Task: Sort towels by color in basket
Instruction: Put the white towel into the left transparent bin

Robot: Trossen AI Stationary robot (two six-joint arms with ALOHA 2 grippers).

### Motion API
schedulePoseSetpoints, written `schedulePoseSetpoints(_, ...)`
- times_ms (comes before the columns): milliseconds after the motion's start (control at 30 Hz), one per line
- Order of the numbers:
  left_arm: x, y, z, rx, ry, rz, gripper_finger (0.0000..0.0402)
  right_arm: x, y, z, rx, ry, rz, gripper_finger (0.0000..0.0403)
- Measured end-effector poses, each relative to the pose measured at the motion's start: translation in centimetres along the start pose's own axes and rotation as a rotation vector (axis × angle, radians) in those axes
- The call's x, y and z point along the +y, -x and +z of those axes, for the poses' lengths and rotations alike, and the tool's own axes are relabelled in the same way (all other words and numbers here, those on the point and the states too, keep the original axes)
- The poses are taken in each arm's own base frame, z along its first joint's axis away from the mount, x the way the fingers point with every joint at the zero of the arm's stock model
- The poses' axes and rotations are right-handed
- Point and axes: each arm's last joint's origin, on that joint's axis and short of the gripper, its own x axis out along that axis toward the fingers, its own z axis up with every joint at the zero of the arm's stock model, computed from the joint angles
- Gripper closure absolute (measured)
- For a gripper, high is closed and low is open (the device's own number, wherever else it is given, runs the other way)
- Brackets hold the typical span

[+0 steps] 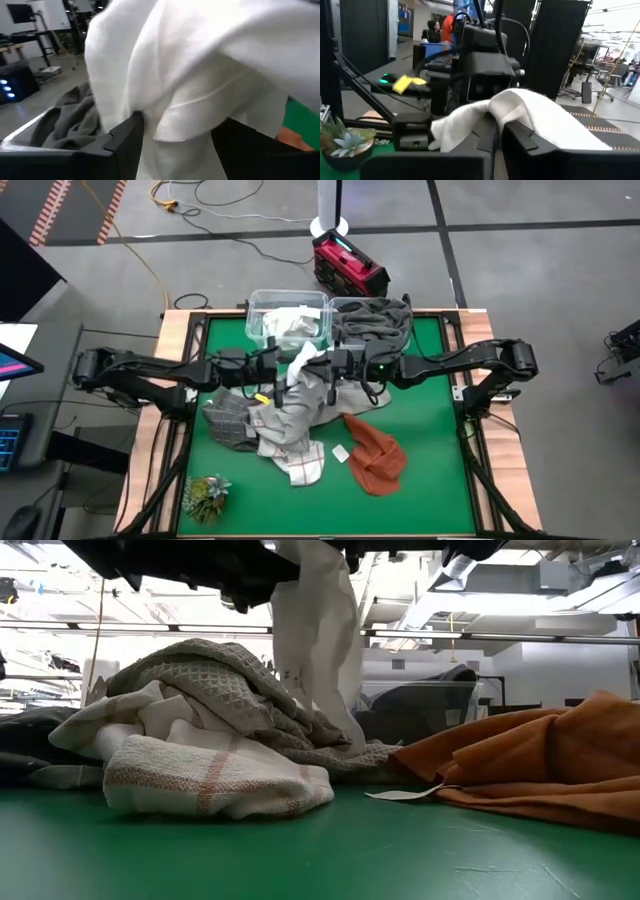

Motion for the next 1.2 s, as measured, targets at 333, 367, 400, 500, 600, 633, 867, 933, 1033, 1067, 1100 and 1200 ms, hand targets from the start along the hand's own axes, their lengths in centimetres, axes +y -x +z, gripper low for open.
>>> schedulePoseSetpoints(333,0.7,-0.5,0.1,-0.065,-0.093,0.003,0.0388,-0.6,1.1,0.9,0.050,-0.059,0.096,0.0238)
schedulePoseSetpoints(367,1.0,-0.2,0.5,-0.078,-0.098,0.017,0.0391,-0.7,1.6,1.3,0.068,-0.054,0.099,0.0226)
schedulePoseSetpoints(400,1.4,0.1,1.0,-0.104,-0.104,0.040,0.0395,-0.8,2.0,1.8,0.075,-0.048,0.096,0.0215)
schedulePoseSetpoints(500,3.1,1.2,2.4,-0.147,-0.131,0.145,0.0397,-1.2,3.7,3.3,0.115,-0.036,0.056,0.0191)
schedulePoseSetpoints(600,4.7,2.4,3.4,-0.177,-0.188,0.251,0.0398,-1.6,5.3,4.2,0.177,-0.039,0.013,0.0180)
schedulePoseSetpoints(633,5.2,2.8,3.8,-0.187,-0.221,0.285,0.0399,-1.7,5.7,4.4,0.190,-0.048,0.002,0.0180)
schedulePoseSetpoints(867,7.8,5.4,5.9,-0.234,-0.504,0.524,0.0400,-0.9,6.7,4.1,0.304,-0.095,-0.034,0.0183)
schedulePoseSetpoints(933,8.5,5.6,5.9,-0.209,-0.554,0.576,0.0400,-0.5,6.6,4.0,0.308,-0.096,-0.026,0.0183)
schedulePoseSetpoints(1033,9.6,5.6,5.1,-0.107,-0.582,0.617,0.0401,0.1,6.4,3.8,0.311,-0.095,-0.010,0.0184)
schedulePoseSetpoints(1067,10.0,5.5,4.6,-0.061,-0.572,0.629,0.0401,0.3,6.3,3.6,0.321,-0.092,-0.007,0.0184)
schedulePoseSetpoints(1100,10.4,5.4,4.1,-0.017,-0.545,0.644,0.0401,0.4,6.1,3.4,0.322,-0.090,-0.015,0.0184)
schedulePoseSetpoints(1200,11.8,5.3,2.2,0.135,-0.444,0.681,0.0401,0.7,6.0,3.1,0.347,-0.078,-0.046,0.0184)
